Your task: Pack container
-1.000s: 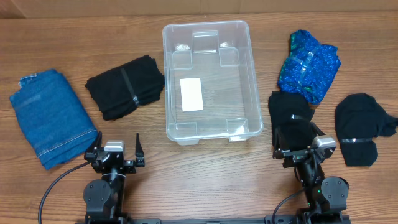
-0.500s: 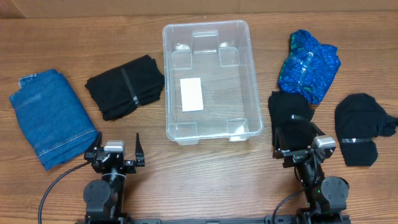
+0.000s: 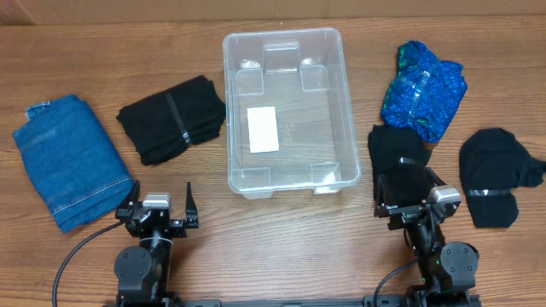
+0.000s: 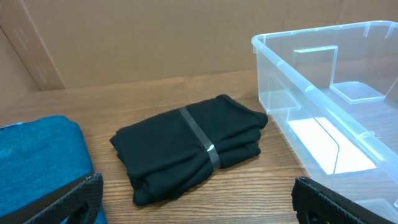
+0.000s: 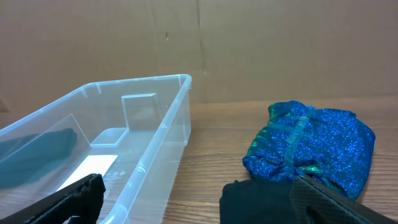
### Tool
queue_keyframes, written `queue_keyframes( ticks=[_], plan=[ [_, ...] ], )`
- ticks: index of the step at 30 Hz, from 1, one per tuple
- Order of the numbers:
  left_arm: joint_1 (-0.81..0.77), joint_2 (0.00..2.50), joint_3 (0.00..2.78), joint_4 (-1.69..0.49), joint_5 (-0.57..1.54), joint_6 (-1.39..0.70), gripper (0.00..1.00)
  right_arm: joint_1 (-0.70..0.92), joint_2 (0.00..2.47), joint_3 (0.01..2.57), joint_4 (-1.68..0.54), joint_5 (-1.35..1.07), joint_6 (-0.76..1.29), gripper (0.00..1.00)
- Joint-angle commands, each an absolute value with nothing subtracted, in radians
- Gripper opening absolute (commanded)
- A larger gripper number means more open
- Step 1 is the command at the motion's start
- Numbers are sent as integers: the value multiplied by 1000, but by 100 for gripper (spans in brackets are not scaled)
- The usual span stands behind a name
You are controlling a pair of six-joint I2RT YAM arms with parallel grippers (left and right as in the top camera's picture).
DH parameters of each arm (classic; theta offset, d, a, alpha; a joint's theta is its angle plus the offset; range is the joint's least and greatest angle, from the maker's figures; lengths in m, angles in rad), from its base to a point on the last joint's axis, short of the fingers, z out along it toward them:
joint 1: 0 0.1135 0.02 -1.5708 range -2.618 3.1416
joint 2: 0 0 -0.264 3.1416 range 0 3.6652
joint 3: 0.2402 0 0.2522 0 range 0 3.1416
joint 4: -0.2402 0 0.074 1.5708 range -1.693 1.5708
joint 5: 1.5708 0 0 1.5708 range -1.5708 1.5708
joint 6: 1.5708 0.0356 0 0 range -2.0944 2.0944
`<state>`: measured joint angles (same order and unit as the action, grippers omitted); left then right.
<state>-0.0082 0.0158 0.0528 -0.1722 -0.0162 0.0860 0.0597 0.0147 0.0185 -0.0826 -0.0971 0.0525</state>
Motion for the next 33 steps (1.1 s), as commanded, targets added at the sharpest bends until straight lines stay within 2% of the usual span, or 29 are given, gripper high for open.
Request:
queue_keyframes(
  ticks=[1, 4, 9, 16, 22, 28, 30, 33],
  plan=[
    [-14, 19, 47, -170, -26, 109, 100, 56, 3, 8, -76, -97, 57, 100],
    [-14, 19, 47, -170, -26, 109, 100, 57, 3, 8, -43, -228, 61, 100],
    [-14, 19, 47, -170, -26, 109, 100, 57, 6, 36, -67, -219, 155, 100],
    [-14, 19, 47, -170, -26, 109, 100, 57, 70, 244, -84, -154, 214, 100],
    [-14, 19, 47, -170, -26, 109, 100, 57, 364, 576, -248, -130, 213, 100],
    [-14, 19, 47, -170, -26, 109, 100, 56, 806, 1026, -482, 6, 197, 100],
    [-14, 19, 47, -170, -26, 109, 100, 47, 965, 1187, -573, 46, 126, 100],
    [-14, 19, 47, -170, -26, 109, 100, -13, 1186, 1427, -718, 62, 97, 100]
  ],
)
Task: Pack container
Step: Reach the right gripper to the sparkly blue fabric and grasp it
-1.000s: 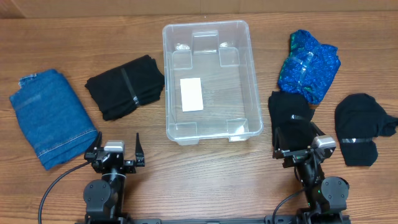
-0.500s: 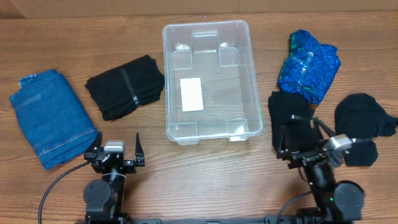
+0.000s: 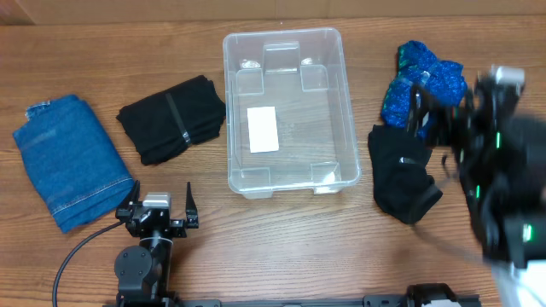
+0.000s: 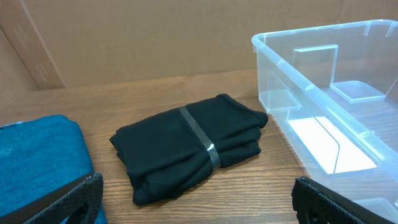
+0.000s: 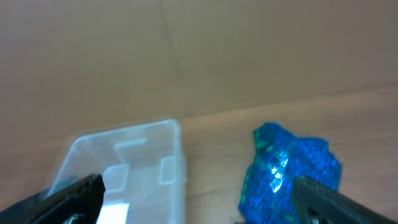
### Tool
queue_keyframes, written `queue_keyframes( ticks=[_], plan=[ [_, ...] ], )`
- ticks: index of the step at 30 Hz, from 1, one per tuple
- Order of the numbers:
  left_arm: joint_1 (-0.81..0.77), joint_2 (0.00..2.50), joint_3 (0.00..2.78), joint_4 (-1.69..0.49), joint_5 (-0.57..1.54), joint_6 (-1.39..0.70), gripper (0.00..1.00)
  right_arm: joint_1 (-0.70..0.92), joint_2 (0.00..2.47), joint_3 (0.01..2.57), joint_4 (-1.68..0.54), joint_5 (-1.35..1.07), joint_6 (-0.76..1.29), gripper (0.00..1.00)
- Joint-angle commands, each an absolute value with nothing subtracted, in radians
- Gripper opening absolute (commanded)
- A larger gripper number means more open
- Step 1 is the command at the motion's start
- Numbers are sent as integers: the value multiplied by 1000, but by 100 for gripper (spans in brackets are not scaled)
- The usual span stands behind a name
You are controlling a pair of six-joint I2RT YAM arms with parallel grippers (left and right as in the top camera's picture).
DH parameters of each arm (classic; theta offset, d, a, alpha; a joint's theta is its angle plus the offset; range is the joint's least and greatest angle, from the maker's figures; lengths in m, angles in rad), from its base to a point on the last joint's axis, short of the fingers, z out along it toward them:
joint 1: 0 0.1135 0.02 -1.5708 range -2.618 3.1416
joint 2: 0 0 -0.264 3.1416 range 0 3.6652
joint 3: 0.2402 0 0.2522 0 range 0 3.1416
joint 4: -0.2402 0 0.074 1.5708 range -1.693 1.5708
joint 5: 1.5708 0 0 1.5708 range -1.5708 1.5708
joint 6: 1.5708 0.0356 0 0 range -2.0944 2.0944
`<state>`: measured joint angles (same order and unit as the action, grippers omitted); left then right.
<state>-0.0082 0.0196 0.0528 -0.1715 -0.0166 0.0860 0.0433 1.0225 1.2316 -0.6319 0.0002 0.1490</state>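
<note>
A clear plastic container (image 3: pixel 281 111) stands empty in the middle of the table, with a white label showing on its floor. Left of it lie a black folded garment with a band (image 3: pixel 171 121) and folded blue denim (image 3: pixel 68 166). On the right are a glittery blue bundle (image 3: pixel 424 81) and a black garment (image 3: pixel 399 170). My left gripper (image 4: pixel 196 200) rests open near the front edge, facing the banded black garment (image 4: pixel 189 146). My right gripper (image 5: pixel 196 205) hangs open and empty, raised high, looking down at the container (image 5: pixel 134 162) and the blue bundle (image 5: pixel 289 171).
The raised right arm (image 3: pixel 499 170) shows blurred over the table's right side and hides whatever lies under it. A cardboard wall (image 4: pixel 155 37) stands behind the table. Bare wood lies in front of the container.
My right arm was low at the front right of the table; now it is raised and farther back on the right, still open. The far-right black bundle is now covered. The left arm is unchanged.
</note>
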Motion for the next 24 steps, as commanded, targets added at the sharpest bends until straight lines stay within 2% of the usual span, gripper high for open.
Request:
queue_keyframes(
  ticks=[1, 4, 7, 15, 24],
  plan=[
    [-14, 19, 47, -170, -26, 109, 100, -38, 1250, 1501, -764, 46, 97, 100],
    [-14, 19, 47, -170, -26, 109, 100, -128, 1439, 1727, -889, -45, 98, 100],
    [-14, 19, 47, -170, -26, 109, 100, -213, 1566, 1855, -920, -81, 104, 100],
    [-14, 19, 47, -170, -26, 109, 100, -330, 1757, 1859, -842, -83, 104, 100],
    [-14, 19, 47, -170, -26, 109, 100, -338, 1882, 1858, -862, -82, 101, 100]
  ],
)
